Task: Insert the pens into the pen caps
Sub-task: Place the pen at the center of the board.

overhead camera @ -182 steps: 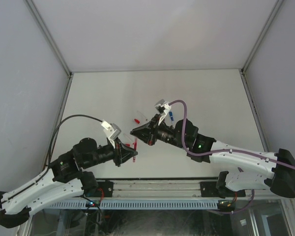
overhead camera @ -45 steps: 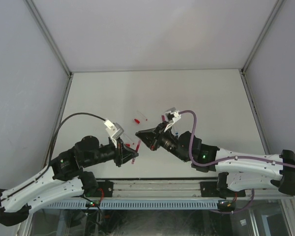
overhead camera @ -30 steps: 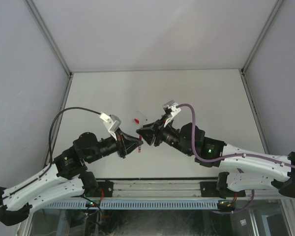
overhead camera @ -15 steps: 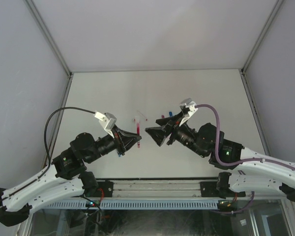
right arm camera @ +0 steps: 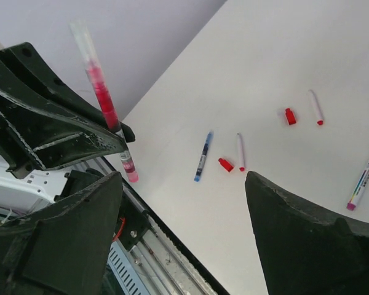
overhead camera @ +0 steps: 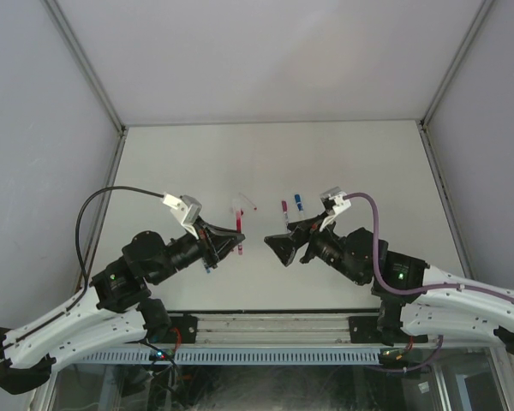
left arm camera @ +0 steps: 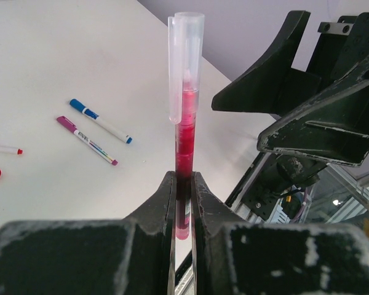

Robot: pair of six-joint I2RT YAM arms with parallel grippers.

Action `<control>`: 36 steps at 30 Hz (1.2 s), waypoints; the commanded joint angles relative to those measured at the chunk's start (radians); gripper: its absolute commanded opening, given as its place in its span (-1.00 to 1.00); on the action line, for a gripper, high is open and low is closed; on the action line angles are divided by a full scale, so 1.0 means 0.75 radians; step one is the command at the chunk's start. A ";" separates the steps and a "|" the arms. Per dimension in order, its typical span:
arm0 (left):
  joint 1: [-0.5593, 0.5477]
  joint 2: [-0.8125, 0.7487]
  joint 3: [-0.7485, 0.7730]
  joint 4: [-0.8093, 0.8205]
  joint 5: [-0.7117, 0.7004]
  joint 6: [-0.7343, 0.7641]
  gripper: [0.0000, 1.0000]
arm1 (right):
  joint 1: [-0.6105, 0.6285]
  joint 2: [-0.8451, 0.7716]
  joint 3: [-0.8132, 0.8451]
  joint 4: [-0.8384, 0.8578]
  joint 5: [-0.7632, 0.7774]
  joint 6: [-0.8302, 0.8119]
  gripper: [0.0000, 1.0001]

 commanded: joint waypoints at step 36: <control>0.006 0.003 0.040 0.109 0.072 0.006 -0.99 | 0.023 0.253 0.070 0.508 -0.203 0.004 -0.16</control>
